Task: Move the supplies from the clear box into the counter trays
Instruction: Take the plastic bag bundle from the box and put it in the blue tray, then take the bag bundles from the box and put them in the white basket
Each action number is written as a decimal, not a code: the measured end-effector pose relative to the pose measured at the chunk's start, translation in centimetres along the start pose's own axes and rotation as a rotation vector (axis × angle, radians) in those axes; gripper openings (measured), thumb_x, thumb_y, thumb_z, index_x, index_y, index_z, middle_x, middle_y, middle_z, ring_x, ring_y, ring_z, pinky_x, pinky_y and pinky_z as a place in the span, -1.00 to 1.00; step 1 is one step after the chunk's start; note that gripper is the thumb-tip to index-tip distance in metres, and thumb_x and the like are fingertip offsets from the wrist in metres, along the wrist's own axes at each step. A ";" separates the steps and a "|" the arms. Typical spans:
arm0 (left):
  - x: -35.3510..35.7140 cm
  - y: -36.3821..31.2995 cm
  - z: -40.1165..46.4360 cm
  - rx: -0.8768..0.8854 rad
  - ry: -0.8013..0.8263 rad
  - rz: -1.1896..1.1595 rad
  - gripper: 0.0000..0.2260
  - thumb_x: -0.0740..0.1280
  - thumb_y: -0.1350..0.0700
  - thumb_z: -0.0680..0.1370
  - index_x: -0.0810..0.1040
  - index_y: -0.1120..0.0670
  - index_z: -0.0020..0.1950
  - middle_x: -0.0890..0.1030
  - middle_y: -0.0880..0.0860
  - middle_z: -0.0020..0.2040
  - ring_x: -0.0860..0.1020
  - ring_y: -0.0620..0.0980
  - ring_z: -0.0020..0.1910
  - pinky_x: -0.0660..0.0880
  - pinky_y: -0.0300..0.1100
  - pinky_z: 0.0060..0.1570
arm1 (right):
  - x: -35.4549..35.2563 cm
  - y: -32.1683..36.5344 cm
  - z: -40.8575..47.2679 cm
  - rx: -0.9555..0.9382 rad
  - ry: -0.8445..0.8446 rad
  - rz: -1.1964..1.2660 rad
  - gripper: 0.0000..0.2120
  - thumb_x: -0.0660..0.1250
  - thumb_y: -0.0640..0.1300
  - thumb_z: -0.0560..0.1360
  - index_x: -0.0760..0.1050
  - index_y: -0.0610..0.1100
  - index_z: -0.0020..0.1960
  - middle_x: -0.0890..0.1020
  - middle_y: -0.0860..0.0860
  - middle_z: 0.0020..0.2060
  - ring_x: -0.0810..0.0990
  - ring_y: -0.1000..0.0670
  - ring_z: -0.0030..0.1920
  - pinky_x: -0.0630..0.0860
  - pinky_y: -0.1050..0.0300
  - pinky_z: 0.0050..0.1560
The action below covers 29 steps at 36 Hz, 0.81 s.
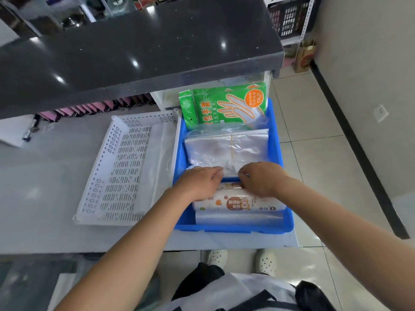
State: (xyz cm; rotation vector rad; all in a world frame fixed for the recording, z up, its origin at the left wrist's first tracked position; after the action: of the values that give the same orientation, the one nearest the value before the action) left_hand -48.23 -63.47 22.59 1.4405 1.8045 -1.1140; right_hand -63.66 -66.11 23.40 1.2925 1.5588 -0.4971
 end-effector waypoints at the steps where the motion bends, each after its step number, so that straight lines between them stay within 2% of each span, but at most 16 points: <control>1: 0.2 0.1 0.4 -0.016 0.023 0.006 -0.55 -0.04 -0.21 0.65 0.26 -0.21 0.53 0.34 -0.02 0.54 0.30 0.08 0.50 0.25 -0.03 0.40 | 0.0 0.0 0.1 -0.002 0.008 0.003 -0.72 0.03 0.03 0.59 0.50 0.01 -0.06 0.64 -0.02 0.14 0.56 -0.10 0.04 0.48 0.00 0.04; 3: 0.7 0.2 1.0 -0.042 0.068 -0.026 -0.54 -0.05 -0.24 0.65 0.22 -0.22 0.55 0.28 -0.05 0.56 0.25 0.06 0.53 0.21 -0.01 0.47 | 0.0 -0.1 0.1 -0.016 0.024 0.028 -0.68 0.02 0.05 0.59 0.53 0.00 -0.01 0.63 -0.03 0.15 0.56 -0.11 0.07 0.49 -0.03 0.07; 6: 1.2 0.1 1.3 -0.060 0.091 -0.104 -0.53 -0.03 -0.24 0.65 0.24 -0.20 0.54 0.27 -0.07 0.57 0.24 0.02 0.53 0.18 0.05 0.50 | 0.0 -0.4 -0.3 -0.021 0.016 0.097 -0.63 0.03 0.07 0.59 0.56 0.03 0.17 0.61 -0.03 0.23 0.55 -0.12 0.17 0.48 -0.04 0.17; 9: 0.6 -0.1 0.6 -0.059 0.038 -0.160 -0.54 -0.01 -0.24 0.64 0.28 -0.19 0.52 0.30 -0.09 0.55 0.25 0.00 0.53 0.19 0.01 0.49 | -0.8 -0.8 -1.1 -0.011 -0.045 0.191 -0.59 0.12 0.12 0.58 0.46 0.09 0.38 0.54 0.00 0.35 0.51 -0.10 0.29 0.43 -0.01 0.28; 12: -0.7 -0.1 -1.5 -0.029 -0.057 -0.191 -0.55 0.04 -0.22 0.64 0.26 -0.20 0.53 0.24 -0.10 0.58 0.17 -0.05 0.56 0.10 -0.04 0.52 | -2.2 -0.1 -2.6 -0.055 -0.161 0.239 -0.53 0.20 0.21 0.56 0.42 0.08 0.41 0.51 0.05 0.39 0.49 -0.05 0.33 0.39 0.00 0.31; 16: -2.5 1.0 -6.9 -0.013 -0.219 -0.160 -0.49 0.07 -0.27 0.61 0.14 -0.26 0.56 0.08 -0.07 0.62 -0.02 -0.05 0.60 -0.06 -0.06 0.53 | -3.8 3.1 -5.3 -0.133 -0.253 0.206 -0.42 0.20 0.29 0.53 0.37 0.06 0.46 0.37 0.05 0.49 0.25 0.00 0.51 0.25 -0.09 0.45; 19: -3.3 3.1 -12.4 -0.038 -0.384 -0.150 -0.43 0.07 -0.32 0.58 0.04 -0.28 0.57 -0.06 -0.08 0.64 -0.14 -0.06 0.59 -0.15 -0.03 0.53 | -4.6 7.2 -7.7 -0.190 -0.312 0.220 -0.40 0.21 0.31 0.51 0.33 0.09 0.49 0.28 0.05 0.54 0.11 0.00 0.57 0.13 -0.13 0.50; 22: -2.8 6.5 -18.1 -0.099 -0.544 -0.243 -0.39 0.04 -0.39 0.54 0.02 -0.30 0.57 -0.12 -0.12 0.63 -0.18 -0.09 0.58 -0.16 0.00 0.53 | -4.8 12.7 -10.3 -0.296 -0.409 0.332 -0.43 0.25 0.26 0.52 0.37 0.07 0.47 0.30 0.04 0.53 0.13 0.01 0.56 0.14 -0.15 0.50; 25: -0.5 11.1 -23.2 -0.197 -0.656 -0.311 -0.35 0.03 -0.41 0.52 0.01 -0.29 0.58 -0.15 -0.12 0.63 -0.20 -0.07 0.59 -0.14 0.03 0.55 | -2.7 18.9 -13.0 -0.479 -0.490 0.510 -0.50 0.30 0.12 0.53 0.44 0.00 0.43 0.40 0.03 0.47 0.27 0.04 0.51 0.24 -0.03 0.47; 27: 2.6 14.5 -25.6 -0.296 -0.601 -0.341 -0.32 -0.06 -0.48 0.49 -0.10 -0.32 0.57 -0.26 -0.15 0.61 -0.29 -0.08 0.57 -0.22 0.03 0.54 | 0.8 22.6 -13.7 -0.526 -0.438 0.546 -0.50 0.32 0.08 0.55 0.40 -0.01 0.46 0.36 0.05 0.49 0.22 0.06 0.53 0.20 0.02 0.49; 29: 6.3 17.6 -27.9 -0.394 -0.497 -0.354 -0.30 -0.09 -0.49 0.46 -0.18 -0.33 0.56 -0.31 -0.15 0.59 -0.35 -0.06 0.55 -0.28 0.04 0.51 | 5.8 25.6 -13.5 -0.513 -0.261 0.471 -0.42 0.28 0.19 0.56 0.25 0.09 0.53 0.15 0.12 0.56 0.05 0.06 0.58 0.07 -0.03 0.54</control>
State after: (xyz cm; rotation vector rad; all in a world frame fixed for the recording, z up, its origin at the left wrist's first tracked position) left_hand -31.10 -34.84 26.51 0.5666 1.8069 -1.0807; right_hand -45.97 -43.70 30.89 1.0877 1.0244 0.0393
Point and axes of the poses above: each hand's wrist, its own z-axis towards the middle knuckle, its own x-axis out of the palm, y = z × x, the point moved 8 cm from there along z, towards the middle knuckle
